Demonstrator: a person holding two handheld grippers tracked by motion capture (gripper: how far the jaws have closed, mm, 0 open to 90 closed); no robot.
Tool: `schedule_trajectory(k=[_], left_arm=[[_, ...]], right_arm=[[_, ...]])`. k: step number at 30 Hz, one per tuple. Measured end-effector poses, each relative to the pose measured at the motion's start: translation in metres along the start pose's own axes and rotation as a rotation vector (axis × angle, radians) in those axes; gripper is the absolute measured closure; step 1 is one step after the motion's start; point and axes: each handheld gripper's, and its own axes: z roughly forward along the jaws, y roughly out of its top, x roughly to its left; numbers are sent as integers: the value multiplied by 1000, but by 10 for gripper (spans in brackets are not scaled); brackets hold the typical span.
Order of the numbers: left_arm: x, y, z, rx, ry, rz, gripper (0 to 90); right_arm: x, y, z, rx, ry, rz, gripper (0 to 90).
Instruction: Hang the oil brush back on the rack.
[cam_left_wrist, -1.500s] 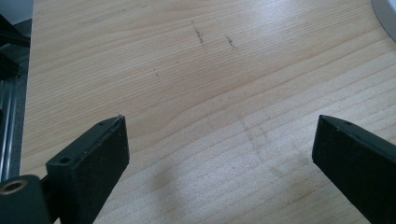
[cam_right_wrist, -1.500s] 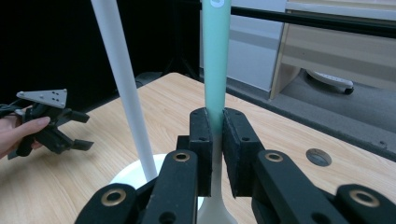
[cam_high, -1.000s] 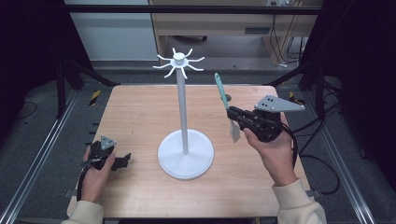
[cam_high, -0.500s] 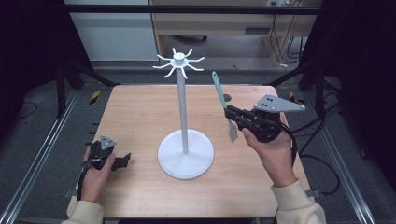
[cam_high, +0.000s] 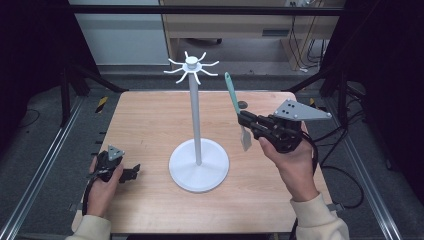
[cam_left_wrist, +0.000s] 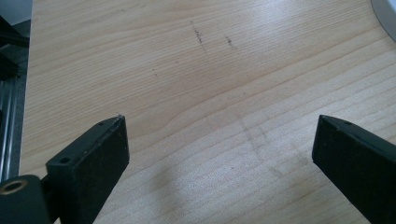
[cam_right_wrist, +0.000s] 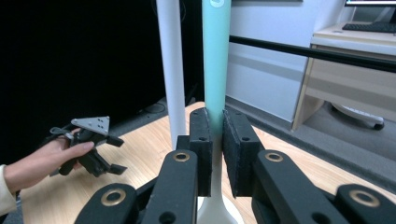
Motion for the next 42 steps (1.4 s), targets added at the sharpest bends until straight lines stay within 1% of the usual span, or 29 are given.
schedule_trajectory(k=[6, 16, 34, 42], left_arm=[[0, 0, 0, 0, 0, 2, 34], [0, 0, 0, 0, -2, 2, 34], [-1, 0, 0, 0, -1, 2, 34], [0, 0, 0, 0, -1, 2, 34]], right_arm=[[4, 4, -1, -19, 16, -8, 826], [7, 9, 1, -26, 41, -16, 826], [10, 11, 7, -8, 55, -25, 826], [11, 12, 13, 0, 63, -23, 825]])
